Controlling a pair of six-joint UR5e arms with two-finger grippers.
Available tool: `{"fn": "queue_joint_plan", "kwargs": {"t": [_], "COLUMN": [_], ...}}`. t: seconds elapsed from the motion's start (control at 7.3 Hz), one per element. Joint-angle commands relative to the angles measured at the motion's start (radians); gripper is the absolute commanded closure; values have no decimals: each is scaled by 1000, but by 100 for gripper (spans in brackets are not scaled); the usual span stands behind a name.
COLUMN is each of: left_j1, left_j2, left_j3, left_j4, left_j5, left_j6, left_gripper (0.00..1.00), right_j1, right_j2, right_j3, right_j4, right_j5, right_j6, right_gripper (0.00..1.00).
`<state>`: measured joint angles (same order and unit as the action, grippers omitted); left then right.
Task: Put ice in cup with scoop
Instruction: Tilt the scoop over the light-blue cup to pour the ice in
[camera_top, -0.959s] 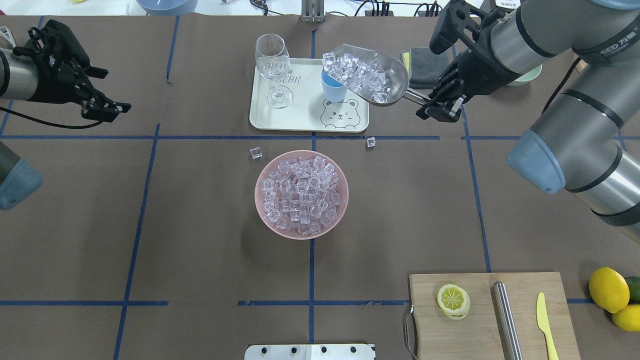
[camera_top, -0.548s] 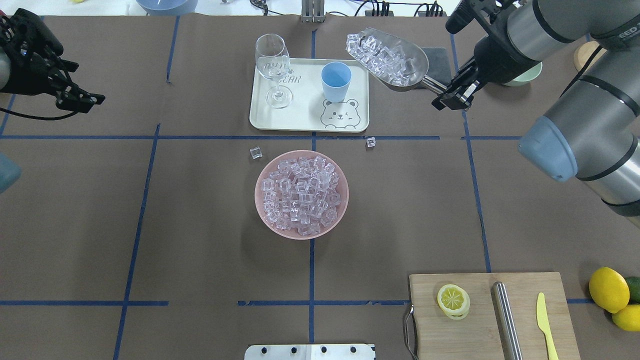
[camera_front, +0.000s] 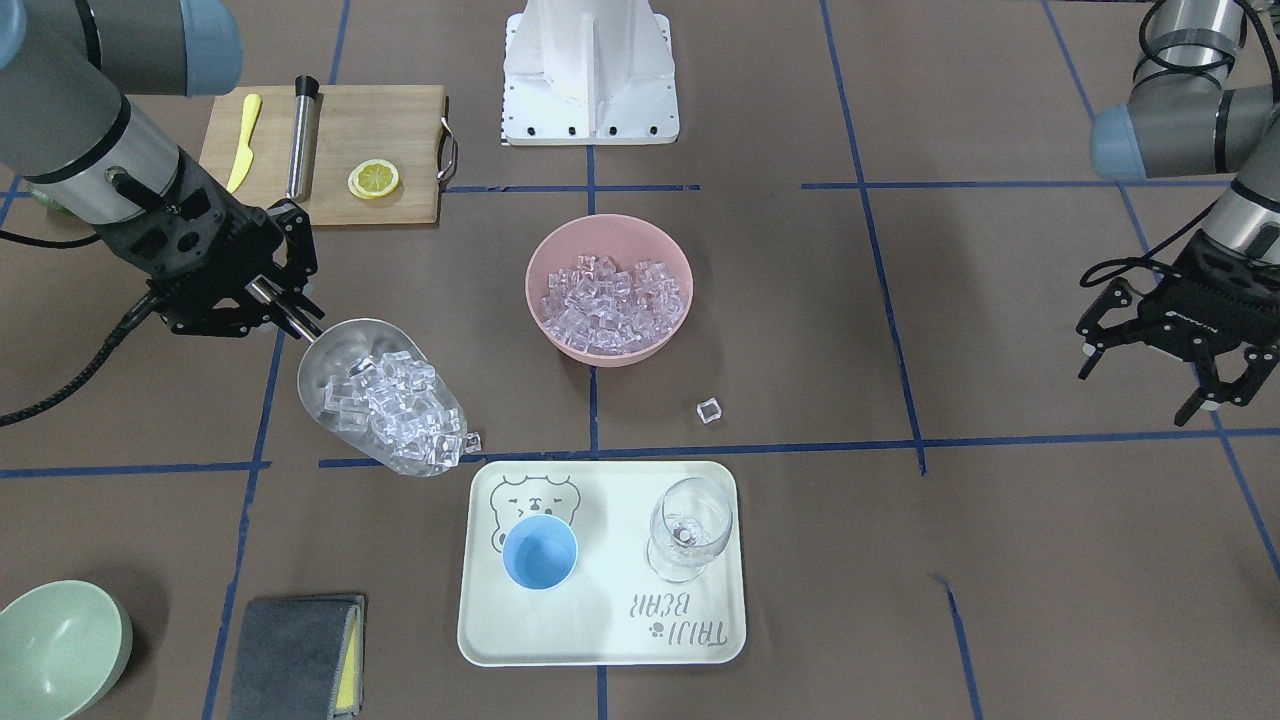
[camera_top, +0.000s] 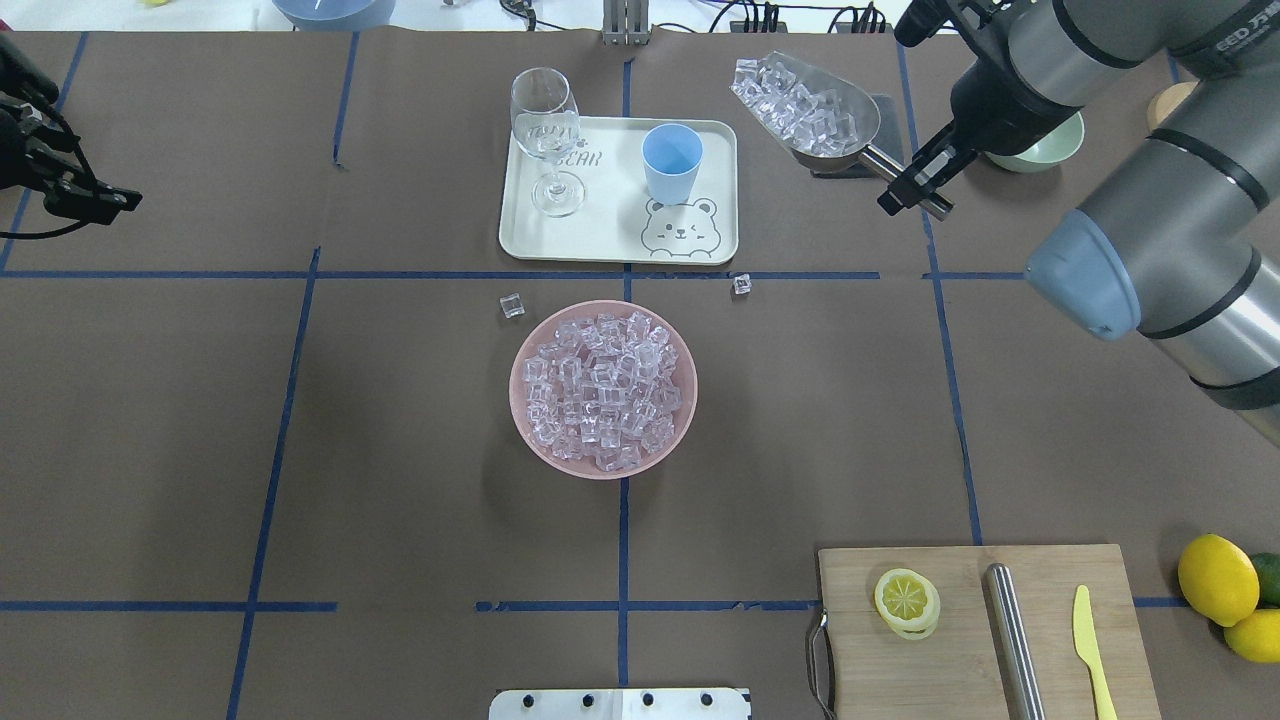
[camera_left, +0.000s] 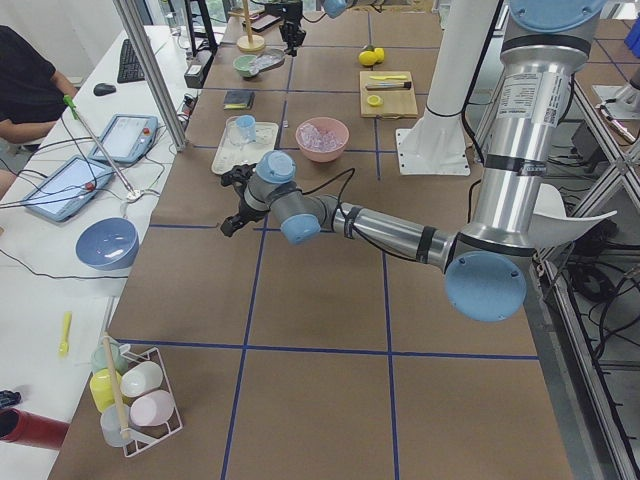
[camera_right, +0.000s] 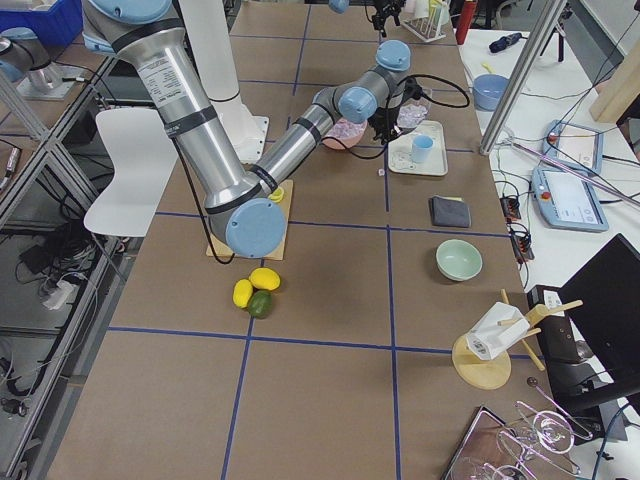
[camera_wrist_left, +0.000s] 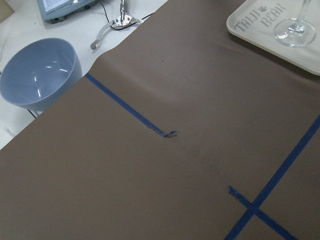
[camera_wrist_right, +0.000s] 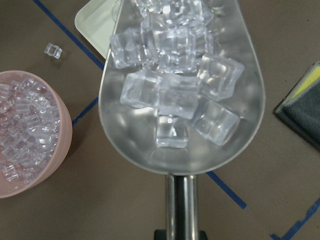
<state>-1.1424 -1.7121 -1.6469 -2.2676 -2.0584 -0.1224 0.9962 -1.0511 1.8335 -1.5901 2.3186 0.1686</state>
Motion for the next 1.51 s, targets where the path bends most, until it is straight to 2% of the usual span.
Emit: {"fn": "queue_joint_plan", "kwargs": {"t": [0.0,0.41,0.69,0.96,1.37], "left_j1": [-13,-20,-28,-33,-34], "left_j2": [2,3,5,5,6], "left_j3": [-1,-1,1,4,6], "left_j4": [40,49,49,49,51], "left_j5": [-2,-3,-5,-5,-6], "left_j6": [0,3,7,9,10], "left_gripper": [0,0,0,0,0], "right_j1": [-16,-48,-68,-85,-106], "right_j2": [61,144,157,215,214], "right_j3": [-104,-232,-246,-321,-341], "right_j4": [-1,1,1,-2,-4], "right_j5": [-1,-8,-37,-48,-100], "right_j6": [42,48,48,48,45], "right_gripper": [100,100,100,100,100]}}
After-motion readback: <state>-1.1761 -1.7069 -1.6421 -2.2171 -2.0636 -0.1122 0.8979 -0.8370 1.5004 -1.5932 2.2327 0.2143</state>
